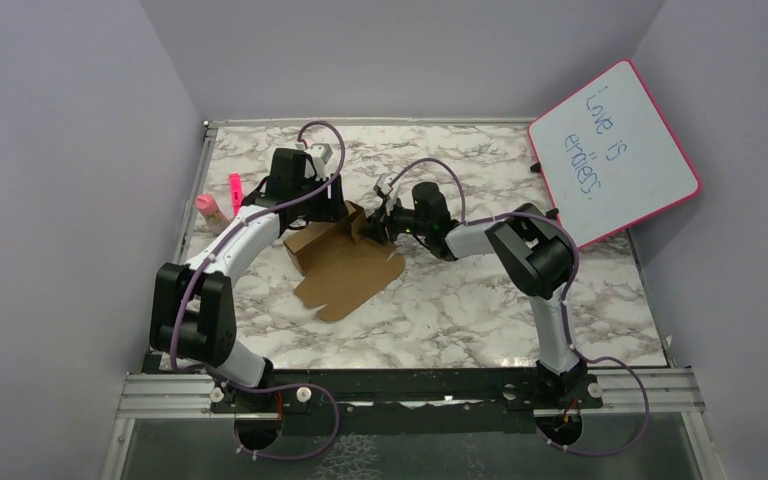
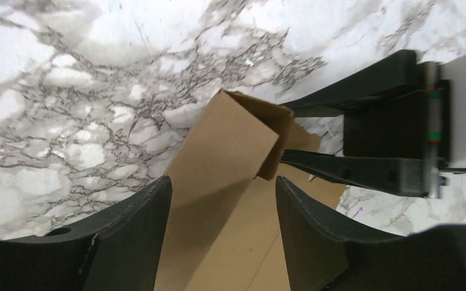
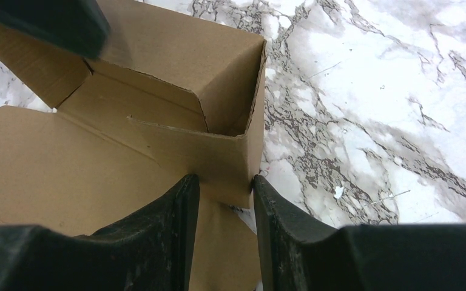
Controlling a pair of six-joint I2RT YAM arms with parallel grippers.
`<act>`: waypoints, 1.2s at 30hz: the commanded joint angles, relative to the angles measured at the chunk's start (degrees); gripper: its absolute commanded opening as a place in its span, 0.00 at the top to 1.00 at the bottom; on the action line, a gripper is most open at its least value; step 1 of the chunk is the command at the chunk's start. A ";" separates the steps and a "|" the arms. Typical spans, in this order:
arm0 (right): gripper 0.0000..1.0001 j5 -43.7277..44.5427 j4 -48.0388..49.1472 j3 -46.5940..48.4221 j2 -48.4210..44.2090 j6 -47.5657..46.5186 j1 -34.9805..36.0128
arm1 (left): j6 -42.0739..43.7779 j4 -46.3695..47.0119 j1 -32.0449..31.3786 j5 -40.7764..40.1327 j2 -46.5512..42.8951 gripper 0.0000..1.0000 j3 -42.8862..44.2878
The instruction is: Fold the paper box
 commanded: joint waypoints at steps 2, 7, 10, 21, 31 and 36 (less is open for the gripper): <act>0.57 -0.40 0.19 1.27 0.30 -0.94 0.24 | -1.62 -1.72 1.03 2.41 3.78 0.39 1.33; 0.53 -0.90 -0.49 2.71 1.24 -0.85 0.25 | -1.68 -1.70 1.03 6.18 5.32 0.48 1.50; 0.51 -0.66 -0.86 3.57 1.72 -1.03 0.34 | -1.58 -1.75 1.02 8.20 6.02 0.52 1.59; 0.52 3.81 0.12 3.42 1.46 -0.82 0.48 | -1.55 -1.72 1.03 11.77 6.39 0.52 1.77; 0.67 8.61 2.03 0.12 -0.12 1.29 0.45 | -2.54 -1.66 1.03 15.41 6.40 0.52 1.77; 0.71 10.07 3.03 -1.86 -1.33 2.62 0.58 | -3.27 -1.07 1.03 16.81 6.04 0.52 1.42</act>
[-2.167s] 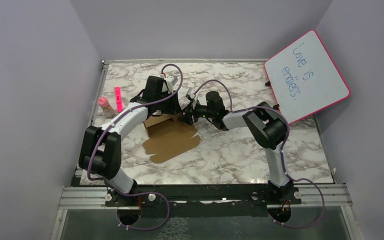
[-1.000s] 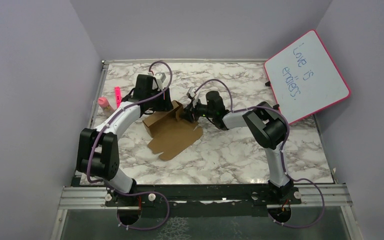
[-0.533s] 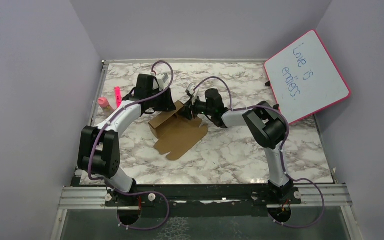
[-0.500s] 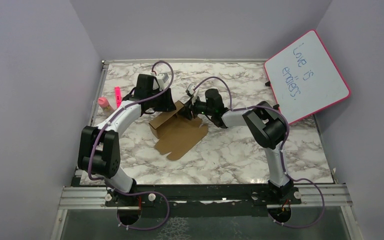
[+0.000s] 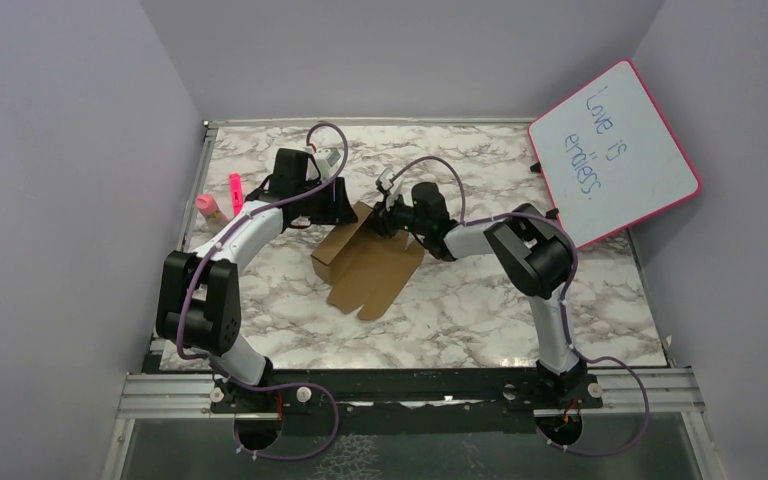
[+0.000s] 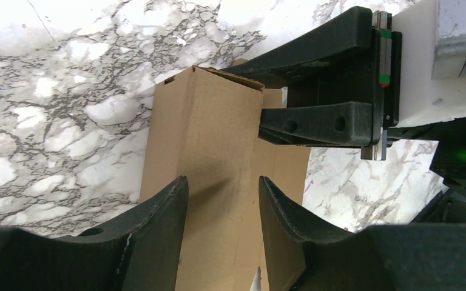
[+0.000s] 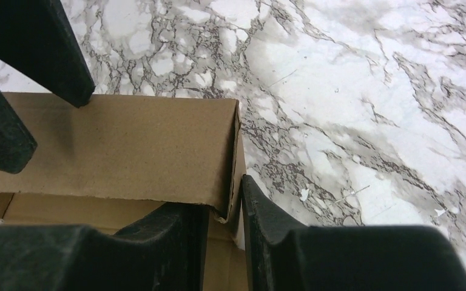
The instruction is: Fold the paper box
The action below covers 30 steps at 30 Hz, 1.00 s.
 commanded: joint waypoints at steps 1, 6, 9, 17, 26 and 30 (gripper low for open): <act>0.73 3.80 1.83 -3.23 -2.16 1.65 0.54 | -1.28 -0.40 -0.08 4.18 0.54 0.52 0.23; 0.76 6.75 2.12 -5.31 -3.61 1.67 0.54 | -2.69 1.13 -0.08 8.66 1.09 0.50 -0.26; 0.76 9.43 3.96 -7.22 -4.59 2.68 0.82 | -3.14 1.73 -0.08 9.49 1.02 0.49 -0.57; 0.78 14.04 5.35 -8.22 -4.96 5.88 1.88 | -4.95 3.56 -0.93 13.72 2.44 0.48 -1.15; 0.80 17.75 6.81 -9.59 -5.61 9.20 2.98 | -5.63 4.62 -1.67 14.63 2.93 0.48 -1.44; 0.81 15.16 7.05 -10.11 -5.91 7.43 3.15 | -3.03 2.87 -1.45 7.09 0.15 0.40 -0.97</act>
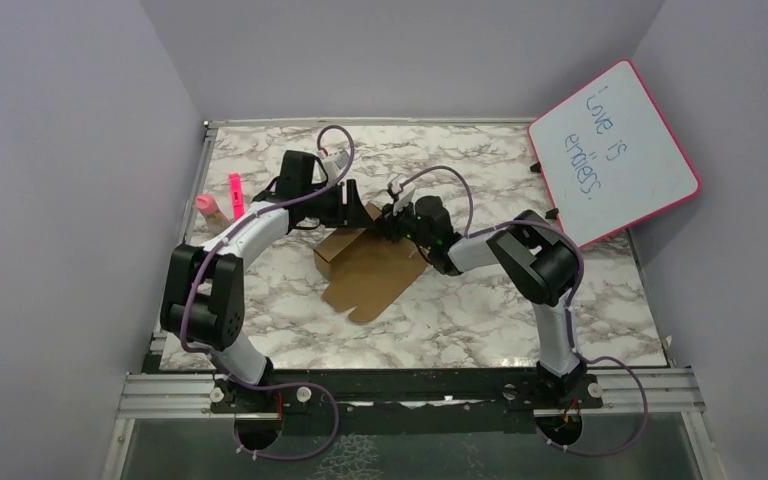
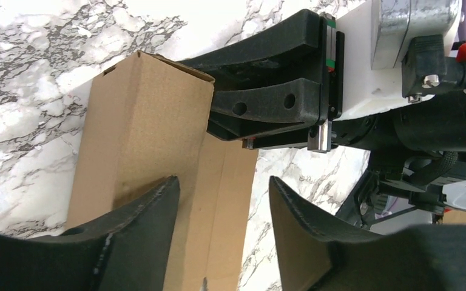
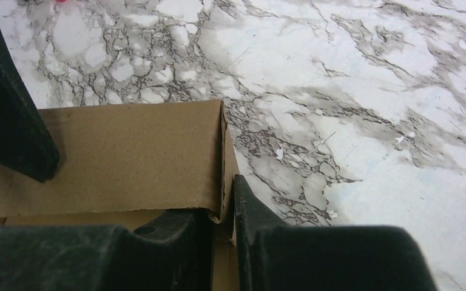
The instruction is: Fold the paper box
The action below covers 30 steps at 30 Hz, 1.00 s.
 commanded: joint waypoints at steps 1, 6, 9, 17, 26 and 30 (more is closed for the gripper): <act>0.81 -0.83 0.20 -1.42 -1.99 -0.68 0.49 | 2.72 -1.20 0.09 -7.81 -3.13 0.39 -0.15; 0.82 -4.16 -1.30 -0.75 -1.94 -2.90 0.46 | 4.55 -1.38 1.27 -17.22 -6.48 0.33 -0.16; 0.82 -5.70 -2.25 -0.08 -1.60 -3.41 0.51 | 5.55 -1.41 1.52 -18.19 -5.67 0.32 0.23; 0.82 -7.59 -2.52 0.05 -1.71 -3.99 0.55 | 3.95 -1.66 1.38 -7.98 2.42 0.33 2.19; 0.82 -3.89 -2.40 -0.21 -1.83 -3.99 1.11 | 0.86 0.98 0.14 -1.91 4.79 0.33 0.85; 0.82 0.70 -1.97 -0.63 -2.04 -3.99 1.98 | 0.07 1.57 -0.35 -0.90 5.20 0.35 0.36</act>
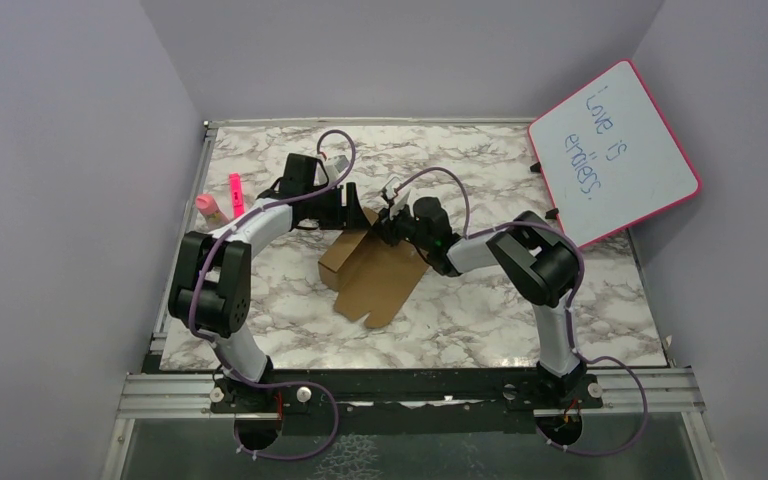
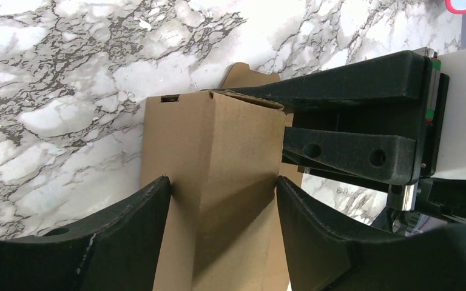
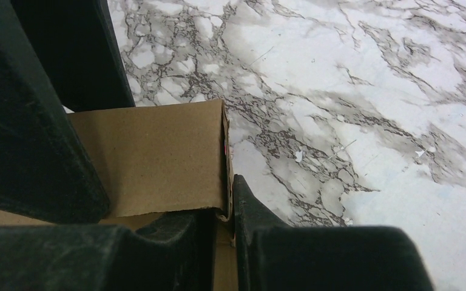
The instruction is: Fold the paper box
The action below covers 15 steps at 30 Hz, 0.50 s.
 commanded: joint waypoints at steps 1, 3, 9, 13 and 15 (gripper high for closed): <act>0.82 6.72 -1.79 -0.38 -1.87 -0.14 1.70 | -2.02 2.29 -0.98 5.05 1.12 0.37 -0.60; 0.82 9.56 -1.74 -0.70 -2.00 0.43 2.02 | -2.37 2.53 -1.16 5.78 1.34 0.39 -0.75; 0.82 13.89 -0.07 -2.33 -2.84 2.28 2.35 | -2.73 2.86 -1.62 6.19 1.28 0.46 -1.21; 0.82 16.20 -0.37 -2.44 -2.91 3.29 2.35 | -2.86 3.05 -1.92 6.58 1.36 0.48 -1.32; 0.82 17.00 -0.43 -2.46 -2.94 4.02 2.36 | -2.98 3.22 -2.13 6.97 1.36 0.49 -1.41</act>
